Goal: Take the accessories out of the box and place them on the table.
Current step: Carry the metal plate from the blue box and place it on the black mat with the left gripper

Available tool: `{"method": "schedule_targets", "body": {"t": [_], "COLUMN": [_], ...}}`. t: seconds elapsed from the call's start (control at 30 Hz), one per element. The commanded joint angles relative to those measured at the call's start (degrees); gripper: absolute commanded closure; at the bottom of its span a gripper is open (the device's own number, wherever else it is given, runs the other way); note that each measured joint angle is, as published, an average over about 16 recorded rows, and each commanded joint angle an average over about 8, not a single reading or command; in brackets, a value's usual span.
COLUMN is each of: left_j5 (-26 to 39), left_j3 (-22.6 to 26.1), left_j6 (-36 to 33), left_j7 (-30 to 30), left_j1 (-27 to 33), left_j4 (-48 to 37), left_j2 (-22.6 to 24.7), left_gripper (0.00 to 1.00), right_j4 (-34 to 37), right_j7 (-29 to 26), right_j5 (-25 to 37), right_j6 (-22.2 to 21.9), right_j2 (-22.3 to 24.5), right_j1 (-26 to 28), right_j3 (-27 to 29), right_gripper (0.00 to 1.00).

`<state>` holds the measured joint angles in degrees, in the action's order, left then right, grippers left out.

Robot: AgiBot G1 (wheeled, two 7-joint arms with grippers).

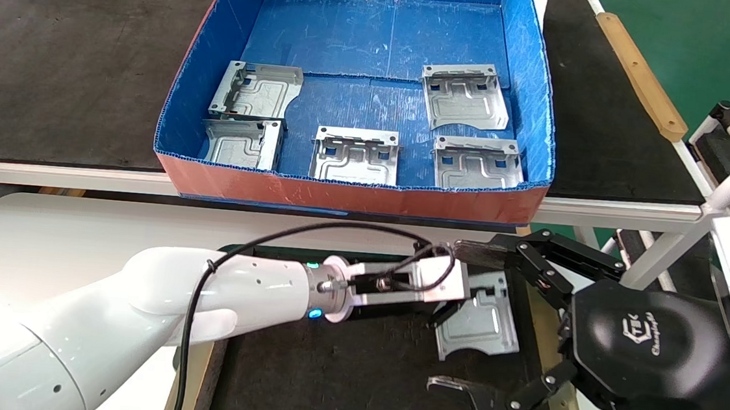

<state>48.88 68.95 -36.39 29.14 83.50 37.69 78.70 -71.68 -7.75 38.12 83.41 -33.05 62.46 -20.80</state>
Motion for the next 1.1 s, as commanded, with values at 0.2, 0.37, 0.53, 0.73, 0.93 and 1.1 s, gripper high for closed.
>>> {"method": "schedule_targets", "body": {"t": [0.2, 0.37, 0.53, 0.73, 0.93, 1.1], "left_j5": [-3.67, -5.72, -7.39, -9.47, -11.17, -12.42], "left_j3": [3.23, 5.14, 6.80, 8.21, 9.54, 10.46], "left_j6": [0.64, 1.33, 2.46, 3.65, 3.94, 3.91], "left_j7": [1.63, 2.82, 3.72, 4.28, 5.07, 5.86], "left_j1": [0.14, 0.02, -0.05, 0.19, 0.53, 0.82], "left_j4": [0.50, 0.71, 0.66, 0.91, 1.49, 1.66], "left_j2": [-0.04, -0.06, -0.10, -0.13, -0.16, -0.19], "left_gripper": [1.00, 1.00, 1.00, 1.00, 1.00, 1.00], "right_j4": [0.00, 0.00, 0.00, 0.00, 0.00, 0.00], "right_j7": [0.00, 0.00, 0.00, 0.00, 0.00, 0.00], "right_j5": [0.00, 0.00, 0.00, 0.00, -0.01, -0.01], "right_j6": [0.00, 0.00, 0.00, 0.00, 0.00, 0.00], "right_j2": [0.00, 0.00, 0.00, 0.00, 0.00, 0.00], "right_j1": [0.00, 0.00, 0.00, 0.00, 0.00, 0.00], "right_j3": [0.00, 0.00, 0.00, -0.01, -0.01, -0.01], "right_gripper": [0.00, 0.00, 0.00, 0.00, 0.00, 0.00]}}
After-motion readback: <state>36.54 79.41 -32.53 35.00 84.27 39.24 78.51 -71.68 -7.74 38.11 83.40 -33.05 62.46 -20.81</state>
